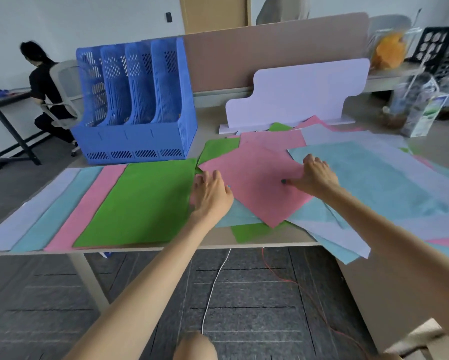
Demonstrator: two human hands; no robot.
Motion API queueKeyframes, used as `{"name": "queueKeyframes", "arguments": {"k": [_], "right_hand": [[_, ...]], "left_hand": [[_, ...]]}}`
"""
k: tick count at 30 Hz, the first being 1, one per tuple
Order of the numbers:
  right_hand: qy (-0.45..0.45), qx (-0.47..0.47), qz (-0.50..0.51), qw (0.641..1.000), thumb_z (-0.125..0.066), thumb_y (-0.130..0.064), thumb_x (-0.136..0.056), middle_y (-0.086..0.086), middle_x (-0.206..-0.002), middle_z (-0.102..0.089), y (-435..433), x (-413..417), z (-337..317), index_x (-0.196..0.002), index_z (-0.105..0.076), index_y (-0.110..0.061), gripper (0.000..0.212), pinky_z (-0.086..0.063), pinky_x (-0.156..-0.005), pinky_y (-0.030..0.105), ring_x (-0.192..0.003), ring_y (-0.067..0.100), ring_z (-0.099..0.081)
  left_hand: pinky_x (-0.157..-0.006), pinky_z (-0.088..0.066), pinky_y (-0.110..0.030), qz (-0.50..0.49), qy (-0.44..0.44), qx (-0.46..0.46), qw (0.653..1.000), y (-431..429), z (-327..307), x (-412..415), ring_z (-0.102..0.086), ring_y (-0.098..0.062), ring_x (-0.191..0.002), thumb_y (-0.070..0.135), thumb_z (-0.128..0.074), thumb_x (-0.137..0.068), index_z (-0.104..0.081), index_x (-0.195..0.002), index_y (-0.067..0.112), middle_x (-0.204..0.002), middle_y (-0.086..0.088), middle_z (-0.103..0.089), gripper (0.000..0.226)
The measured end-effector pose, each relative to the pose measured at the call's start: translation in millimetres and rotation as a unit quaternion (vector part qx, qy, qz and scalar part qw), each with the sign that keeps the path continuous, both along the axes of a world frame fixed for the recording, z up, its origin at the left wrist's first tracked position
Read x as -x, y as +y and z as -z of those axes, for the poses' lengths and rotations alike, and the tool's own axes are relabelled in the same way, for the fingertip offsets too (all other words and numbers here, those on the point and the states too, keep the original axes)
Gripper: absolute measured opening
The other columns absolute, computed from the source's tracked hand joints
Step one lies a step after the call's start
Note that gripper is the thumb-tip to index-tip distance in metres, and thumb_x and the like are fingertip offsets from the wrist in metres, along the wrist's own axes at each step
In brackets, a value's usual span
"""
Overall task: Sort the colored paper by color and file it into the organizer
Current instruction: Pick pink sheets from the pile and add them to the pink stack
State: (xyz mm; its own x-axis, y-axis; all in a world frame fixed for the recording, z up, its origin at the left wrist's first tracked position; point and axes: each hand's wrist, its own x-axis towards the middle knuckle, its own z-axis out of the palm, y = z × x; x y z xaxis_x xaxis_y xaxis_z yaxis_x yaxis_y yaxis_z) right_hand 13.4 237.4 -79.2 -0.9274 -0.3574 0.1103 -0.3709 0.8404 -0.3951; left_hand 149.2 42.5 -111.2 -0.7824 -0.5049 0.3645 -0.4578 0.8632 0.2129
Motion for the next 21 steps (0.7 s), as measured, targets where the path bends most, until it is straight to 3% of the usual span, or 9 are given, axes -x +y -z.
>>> {"name": "queueKeyframes", "arguments": {"k": [5,10,12,14,15,18,21], "right_hand": [[-0.031,-0.030,-0.003,0.999,-0.079,-0.059,-0.061,0.015,-0.129,-0.045,2.2,15.2,-7.1,-0.130,-0.034,-0.003,0.100,-0.037,-0.099,0.040,-0.125,0.032,-0.039],[-0.068,-0.032,-0.016,0.997,-0.082,-0.057,-0.058,0.015,-0.129,-0.042,0.4,26.8,-12.1,-0.133,-0.033,-0.002,0.105,-0.037,-0.100,0.040,-0.128,0.032,-0.036],[-0.082,-0.020,-0.018,0.996,-0.084,-0.050,-0.060,0.013,-0.126,-0.046,-1.3,30.3,-12.7,-0.129,-0.036,-0.004,0.096,-0.041,-0.094,0.039,-0.122,0.032,-0.044],[-0.109,0.030,0.005,0.994,-0.083,-0.037,-0.066,0.012,-0.122,-0.051,-1.9,36.4,-11.4,-0.123,-0.041,-0.006,0.077,-0.045,-0.086,0.037,-0.114,0.031,-0.052],[-0.120,0.067,0.017,0.990,-0.080,-0.027,-0.069,0.012,-0.120,-0.053,-1.2,40.3,-10.5,-0.121,-0.043,-0.006,0.068,-0.047,-0.084,0.037,-0.111,0.032,-0.054],[-0.147,0.197,0.065,0.967,-0.068,-0.010,-0.077,0.014,-0.118,-0.056,3.9,52.1,-9.6,-0.119,-0.049,-0.005,0.047,-0.049,-0.079,0.036,-0.106,0.032,-0.056],[-0.157,0.289,0.104,0.938,-0.064,-0.010,-0.080,0.014,-0.116,-0.055,9.6,60.0,-6.4,-0.117,-0.048,-0.006,0.041,-0.052,-0.082,0.042,-0.102,0.032,-0.056]], "left_hand": [[-0.096,-0.041,-0.041,-0.044,-0.054,-0.048,0.996,0.1,-7.0,17.3,-0.047,-0.033,-0.113,0.028,-0.052,-0.089,-0.052,-0.111,0.005,-0.119,-0.017,-0.055,0.032],[-0.094,-0.045,-0.038,-0.047,-0.017,-0.205,0.977,-9.3,-15.4,30.3,-0.052,-0.027,-0.112,0.020,-0.059,-0.082,-0.052,-0.120,0.014,-0.121,-0.005,-0.056,0.040],[-0.087,-0.045,-0.030,-0.050,0.058,-0.309,0.948,-4.9,-22.8,34.9,-0.054,-0.023,-0.103,0.013,-0.063,-0.077,-0.055,-0.112,0.015,-0.109,-0.001,-0.055,0.035],[-0.078,-0.042,-0.030,-0.057,0.128,-0.377,0.916,-0.7,-29.4,38.5,-0.051,-0.022,-0.089,0.008,-0.065,-0.070,-0.052,-0.090,0.021,-0.093,0.001,-0.050,0.027],[-0.079,-0.044,-0.031,-0.059,0.150,-0.406,0.900,1.0,-32.3,40.3,-0.052,-0.022,-0.088,0.005,-0.065,-0.071,-0.052,-0.092,0.021,-0.091,0.001,-0.050,0.030],[-0.091,-0.052,-0.041,-0.051,0.203,-0.485,0.849,5.3,-38.5,50.4,-0.060,-0.021,-0.089,-0.010,-0.062,-0.076,-0.043,-0.126,0.008,-0.110,-0.007,-0.049,0.056],[-0.084,-0.053,-0.033,-0.027,0.231,-0.552,0.801,16.5,-42.5,61.5,-0.058,-0.016,-0.082,-0.017,-0.056,-0.080,-0.034,-0.135,0.004,-0.116,-0.013,-0.047,0.063]]}}
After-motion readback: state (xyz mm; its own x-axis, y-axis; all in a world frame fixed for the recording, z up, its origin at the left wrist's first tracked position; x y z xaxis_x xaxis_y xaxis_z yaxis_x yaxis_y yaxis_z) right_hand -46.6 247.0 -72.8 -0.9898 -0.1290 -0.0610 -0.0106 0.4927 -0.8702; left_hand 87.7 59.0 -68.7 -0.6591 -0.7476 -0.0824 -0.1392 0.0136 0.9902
